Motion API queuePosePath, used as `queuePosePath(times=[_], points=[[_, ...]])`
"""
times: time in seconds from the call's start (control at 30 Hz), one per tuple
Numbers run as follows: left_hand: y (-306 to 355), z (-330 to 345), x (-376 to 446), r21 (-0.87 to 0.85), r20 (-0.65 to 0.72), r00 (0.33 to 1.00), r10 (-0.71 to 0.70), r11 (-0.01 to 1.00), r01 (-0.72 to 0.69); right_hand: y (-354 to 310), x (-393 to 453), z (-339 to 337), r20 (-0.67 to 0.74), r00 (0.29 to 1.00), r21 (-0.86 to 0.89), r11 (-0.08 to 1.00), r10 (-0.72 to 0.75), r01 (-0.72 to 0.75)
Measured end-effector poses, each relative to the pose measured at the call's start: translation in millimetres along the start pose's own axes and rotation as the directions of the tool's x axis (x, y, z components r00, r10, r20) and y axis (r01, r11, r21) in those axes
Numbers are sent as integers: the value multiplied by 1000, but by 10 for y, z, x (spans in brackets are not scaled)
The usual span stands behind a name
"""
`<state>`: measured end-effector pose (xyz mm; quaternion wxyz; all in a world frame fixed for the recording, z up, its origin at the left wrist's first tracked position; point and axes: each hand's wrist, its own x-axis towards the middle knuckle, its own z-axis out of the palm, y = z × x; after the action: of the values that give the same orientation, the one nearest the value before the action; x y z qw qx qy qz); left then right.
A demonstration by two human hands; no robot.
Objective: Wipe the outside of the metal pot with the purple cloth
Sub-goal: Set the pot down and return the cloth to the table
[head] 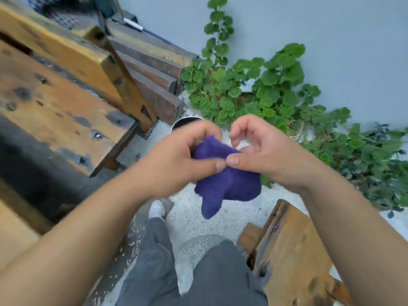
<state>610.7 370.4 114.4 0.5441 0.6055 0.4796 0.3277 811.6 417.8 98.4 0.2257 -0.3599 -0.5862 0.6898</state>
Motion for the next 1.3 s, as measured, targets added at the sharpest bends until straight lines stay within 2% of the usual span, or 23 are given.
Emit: queuePosePath(times=[0.1,0.13,0.17,0.27,0.33,0.43,0.5,0.57,0.63,0.7,0.8,0.9,0.93,1.0,1.07,1.1,1.13,1.2,1.23,1.3], points=[[330,-143,-454,-203,-124,992,-28,979,2,-235,-121,142,238,965,-241,969,107,-48],[399,-199,-591,-257,-153,988,-34,966,-7,-277,-132,200,282,951,-257,965,125,-51],[454,-254,-737,-306,-176,983,-44,952,-12,-308,-135,278,320,939,-218,974,126,-56],[541,-411,-1210,-400,-277,957,-92,916,-28,-373,-128,624,425,899,54,988,108,-144],[516,-516,-1501,-437,-367,920,-138,899,-39,-376,-86,876,406,911,192,967,80,-170],[411,-718,-2019,-517,-434,875,-215,854,-47,-407,25,1372,364,929,243,955,73,-171],[290,-862,-2394,-552,-429,853,-297,834,12,-461,117,1735,349,933,246,952,86,-180],[128,-1041,-2846,-508,-397,844,-362,852,126,-506,233,2155,376,921,240,950,97,-198],[8,-1142,-3164,-402,-293,868,-400,876,268,-555,310,2467,420,901,204,957,107,-208],[-114,-1263,-3579,-326,-200,887,-416,882,340,-575,396,2933,471,873,131,969,126,-211],[-299,-1380,-4175,-297,-143,920,-364,903,311,-590,507,3627,508,848,66,975,150,-211],[-510,-1573,-4771,-386,-192,902,-386,875,292,-541,599,4267,524,832,12,975,184,-224],[-600,-1679,-4996,-341,-184,900,-396,884,319,-504,633,4514,529,824,-23,974,201,-223],[-770,-1897,-5336,-148,-118,892,-436,896,418,-414,676,4913,534,810,-132,970,244,-205],[-937,-2149,-5651,-27,-150,864,-481,875,483,-290,727,5289,510,812,-229,955,282,-188],[-1027,-2283,-5805,-39,-228,850,-474,877,479,-224,772,5483,491,817,-248,948,301,-200],[-1095,-2366,-5894,-130,-318,829,-460,887,442,-182,810,5596,467,826,-247,943,316,-222],[-1250,-2502,-6021,-437,-484,743,-462,863,252,-111,924,5816,413,844,-219,937,342,-273],[-1332,-2548,-6037,-557,-529,696,-486,817,148,-83,994,5904,389,852,-203,935,350,-291],[-1496,-2611,-6016,-672,-561,641,-525,740,17,-35,1150,6034,359,859,-186,930,366,-318]])
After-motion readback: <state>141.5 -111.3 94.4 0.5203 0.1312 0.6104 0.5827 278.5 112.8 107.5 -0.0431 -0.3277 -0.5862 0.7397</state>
